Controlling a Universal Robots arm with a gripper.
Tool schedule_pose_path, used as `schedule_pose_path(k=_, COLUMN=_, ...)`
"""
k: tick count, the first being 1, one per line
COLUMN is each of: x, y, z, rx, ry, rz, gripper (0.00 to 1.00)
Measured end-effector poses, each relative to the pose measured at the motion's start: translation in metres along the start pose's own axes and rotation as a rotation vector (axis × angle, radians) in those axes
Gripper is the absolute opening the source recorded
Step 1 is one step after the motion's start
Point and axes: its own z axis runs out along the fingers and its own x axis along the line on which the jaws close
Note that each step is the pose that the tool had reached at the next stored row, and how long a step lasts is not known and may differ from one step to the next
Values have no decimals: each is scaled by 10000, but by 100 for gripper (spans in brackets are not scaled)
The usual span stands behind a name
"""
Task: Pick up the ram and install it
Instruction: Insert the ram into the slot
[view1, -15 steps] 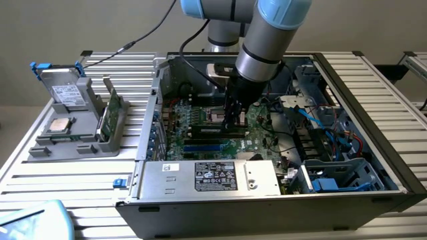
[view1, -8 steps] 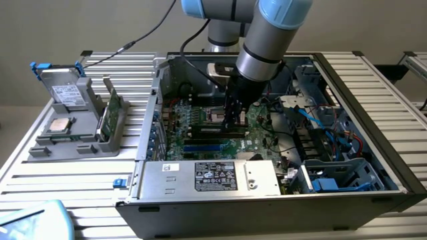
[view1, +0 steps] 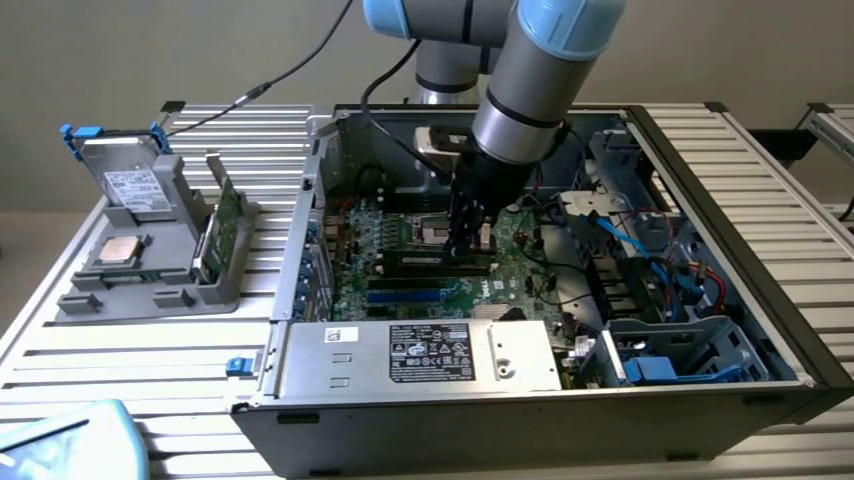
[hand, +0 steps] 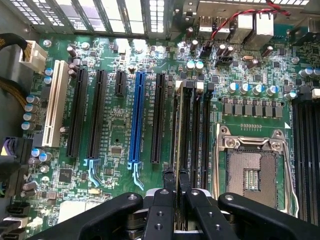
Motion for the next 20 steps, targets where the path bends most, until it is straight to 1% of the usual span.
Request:
schedule_pose_path(k=4, x=1, y=-4, z=15, rx=-11, ry=14, rz=4, gripper=14)
schedule_pose_path(k=9, x=1, y=-12, z=17, rx=-47, ry=22, rz=6, gripper=14)
schedule_pose_path(k=13, x=1, y=-18, z=16, rx=-50, ry=46, rz=15, gripper=14)
schedule_pose_path(k=18, x=-6, y=-22, z=22, rx=-54, ry=124, rz=31, gripper=14)
schedule_pose_path(k=20, x=-15, y=-23, z=25, rx=-57, ry=169, rz=42, gripper=14)
